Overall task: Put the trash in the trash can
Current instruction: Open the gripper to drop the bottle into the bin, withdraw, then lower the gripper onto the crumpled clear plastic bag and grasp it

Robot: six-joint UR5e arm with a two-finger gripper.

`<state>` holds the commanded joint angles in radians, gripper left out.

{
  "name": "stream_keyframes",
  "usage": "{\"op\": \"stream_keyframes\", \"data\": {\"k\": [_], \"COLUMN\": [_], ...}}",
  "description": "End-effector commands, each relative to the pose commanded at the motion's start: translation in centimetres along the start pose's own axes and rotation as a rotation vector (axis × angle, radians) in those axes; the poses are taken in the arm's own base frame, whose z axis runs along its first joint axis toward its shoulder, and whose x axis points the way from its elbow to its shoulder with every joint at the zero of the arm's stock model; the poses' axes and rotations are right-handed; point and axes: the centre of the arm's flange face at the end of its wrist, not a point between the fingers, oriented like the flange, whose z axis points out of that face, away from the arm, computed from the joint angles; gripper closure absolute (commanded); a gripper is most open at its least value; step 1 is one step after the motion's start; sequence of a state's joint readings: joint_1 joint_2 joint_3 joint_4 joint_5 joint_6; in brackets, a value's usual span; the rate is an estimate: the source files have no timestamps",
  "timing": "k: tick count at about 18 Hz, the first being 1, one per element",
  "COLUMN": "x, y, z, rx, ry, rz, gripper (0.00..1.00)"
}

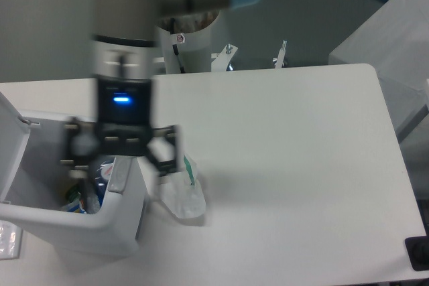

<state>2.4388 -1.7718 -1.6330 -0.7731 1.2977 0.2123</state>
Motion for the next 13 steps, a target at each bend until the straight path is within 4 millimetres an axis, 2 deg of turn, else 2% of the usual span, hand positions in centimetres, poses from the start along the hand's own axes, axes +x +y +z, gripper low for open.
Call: {"op": "stream_keyframes", "data": {"k": [1,3,5,7,9,11,13], "x": [-1.7,-4.6,-5.2,-5.5,-6.1,-6.0,-3.8], "y": [2.0,4.9,5.9,7.8,10.4,11.7,12.4], "z": [1.6,3.5,4.2,5.7,8.6,10.7,12.6], "rx": [-0.048,-0.108,-0.134,-0.191,-0.286,-0.353,-0.382], "ry": [-0.002,-0.004,-0.002,0.003,-0.011,-0.027,-0.002], "rz": [0.063,0.131,0.160,0.208,0.280,0.306,0.332], "gripper": [0.00,0.00,0.00,0.00,0.00,0.00,0.00]}}
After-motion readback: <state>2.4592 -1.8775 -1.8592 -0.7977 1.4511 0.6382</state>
